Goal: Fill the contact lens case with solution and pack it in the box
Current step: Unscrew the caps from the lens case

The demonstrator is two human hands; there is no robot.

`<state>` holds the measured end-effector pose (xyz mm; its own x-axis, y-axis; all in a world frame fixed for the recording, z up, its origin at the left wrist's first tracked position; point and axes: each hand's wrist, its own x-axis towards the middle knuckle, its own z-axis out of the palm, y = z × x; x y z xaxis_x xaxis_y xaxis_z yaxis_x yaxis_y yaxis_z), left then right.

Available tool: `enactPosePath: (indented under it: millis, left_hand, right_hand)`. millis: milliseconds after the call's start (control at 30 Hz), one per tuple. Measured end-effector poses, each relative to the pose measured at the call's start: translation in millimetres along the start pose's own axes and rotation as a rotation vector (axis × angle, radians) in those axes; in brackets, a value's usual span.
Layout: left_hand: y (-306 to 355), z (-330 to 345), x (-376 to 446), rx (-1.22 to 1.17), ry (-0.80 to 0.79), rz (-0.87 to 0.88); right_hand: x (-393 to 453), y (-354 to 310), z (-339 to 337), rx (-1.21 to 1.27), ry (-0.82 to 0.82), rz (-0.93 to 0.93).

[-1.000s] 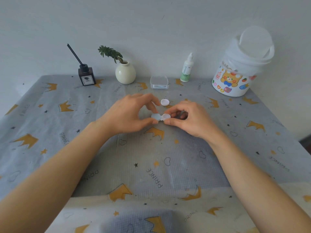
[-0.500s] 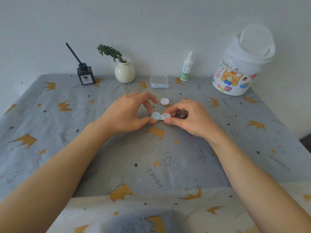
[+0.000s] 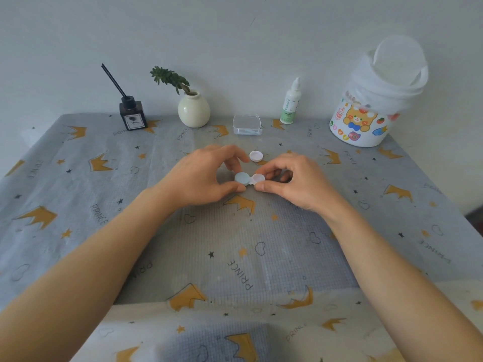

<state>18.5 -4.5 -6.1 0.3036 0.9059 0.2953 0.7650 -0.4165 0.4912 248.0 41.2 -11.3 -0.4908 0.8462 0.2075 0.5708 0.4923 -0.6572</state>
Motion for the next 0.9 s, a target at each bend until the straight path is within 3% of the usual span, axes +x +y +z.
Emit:
enactPosePath:
  millis: [433,900]
  left_hand:
    - [1.6,1.9,1.2,-0.063,-0.015,0.085]
    - [5.6,1.4,6.8,-0.103,-0.004,0.030]
  right_hand:
    - [0.2,0.3,0.3,0.006,0.002,0.008]
    - [0.0,-1.0,-0.5,0.008,-0.003,0.009]
